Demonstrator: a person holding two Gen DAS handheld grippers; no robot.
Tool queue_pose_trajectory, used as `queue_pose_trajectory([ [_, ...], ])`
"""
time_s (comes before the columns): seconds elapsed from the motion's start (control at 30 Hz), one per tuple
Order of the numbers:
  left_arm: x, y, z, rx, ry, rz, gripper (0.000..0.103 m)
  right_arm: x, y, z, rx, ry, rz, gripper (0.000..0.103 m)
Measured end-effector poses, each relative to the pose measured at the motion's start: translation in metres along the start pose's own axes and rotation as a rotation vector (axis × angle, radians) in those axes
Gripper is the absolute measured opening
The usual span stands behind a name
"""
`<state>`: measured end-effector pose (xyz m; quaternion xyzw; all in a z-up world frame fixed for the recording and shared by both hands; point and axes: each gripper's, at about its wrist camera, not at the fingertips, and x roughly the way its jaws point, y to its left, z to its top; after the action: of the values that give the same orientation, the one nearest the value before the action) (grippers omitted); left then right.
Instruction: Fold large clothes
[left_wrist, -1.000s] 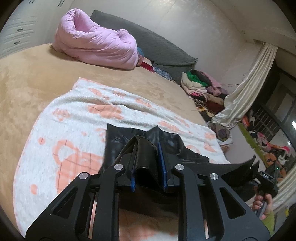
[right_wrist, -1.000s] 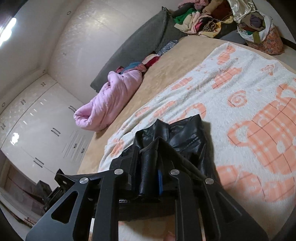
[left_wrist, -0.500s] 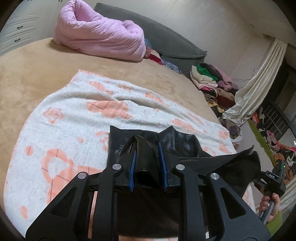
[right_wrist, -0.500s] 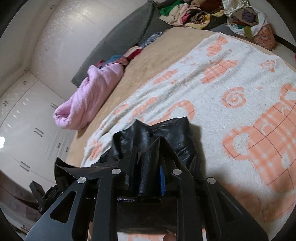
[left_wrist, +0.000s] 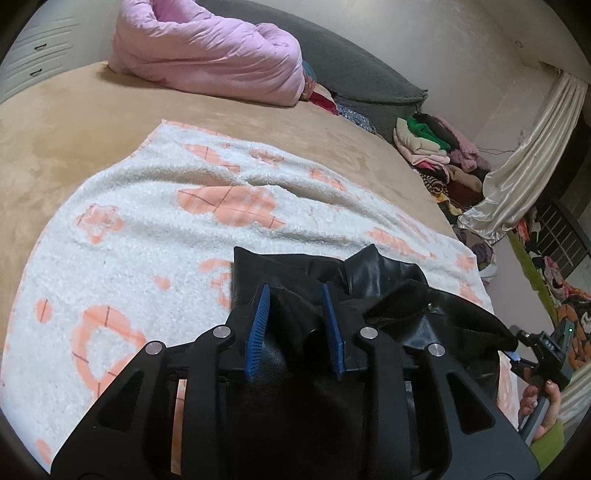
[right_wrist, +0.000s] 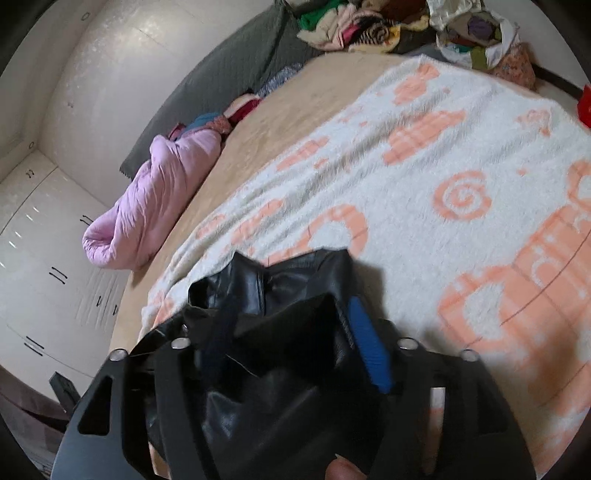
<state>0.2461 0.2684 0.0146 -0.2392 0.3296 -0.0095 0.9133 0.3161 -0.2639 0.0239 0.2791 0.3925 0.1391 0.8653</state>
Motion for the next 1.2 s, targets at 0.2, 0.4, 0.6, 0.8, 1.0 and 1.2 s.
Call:
queue_pose_trajectory([
  [0.2, -0.021, 0.000, 0.009, 0.007, -0.097, 0.011, 0.038, -0.018, 0.008, 0.002, -0.122, -0.082, -0.023, 0.072],
  [0.4, -0.009, -0.010, 0.009, 0.140, -0.052, 0.094, 0.061, 0.001, 0.039, -0.017, -0.436, -0.067, -0.180, 0.074],
  [0.6, 0.034, -0.024, -0.009, 0.312, 0.086, 0.144, 0.064, 0.046, 0.048, -0.030, -0.600, 0.013, -0.295, 0.072],
  [0.8, 0.054, -0.018, -0.016, 0.289, 0.099, 0.171, 0.025, 0.066, 0.045, -0.031, -0.619, 0.030, -0.345, 0.027],
  [1.0, 0.021, -0.020, 0.004, 0.249, -0.022, 0.098, 0.008, 0.031, 0.038, -0.015, -0.506, -0.073, -0.241, 0.010],
  [1.2, 0.005, -0.023, 0.024, 0.222, -0.118, 0.051, 0.008, 0.021, 0.035, 0.022, -0.348, -0.122, -0.112, 0.010],
])
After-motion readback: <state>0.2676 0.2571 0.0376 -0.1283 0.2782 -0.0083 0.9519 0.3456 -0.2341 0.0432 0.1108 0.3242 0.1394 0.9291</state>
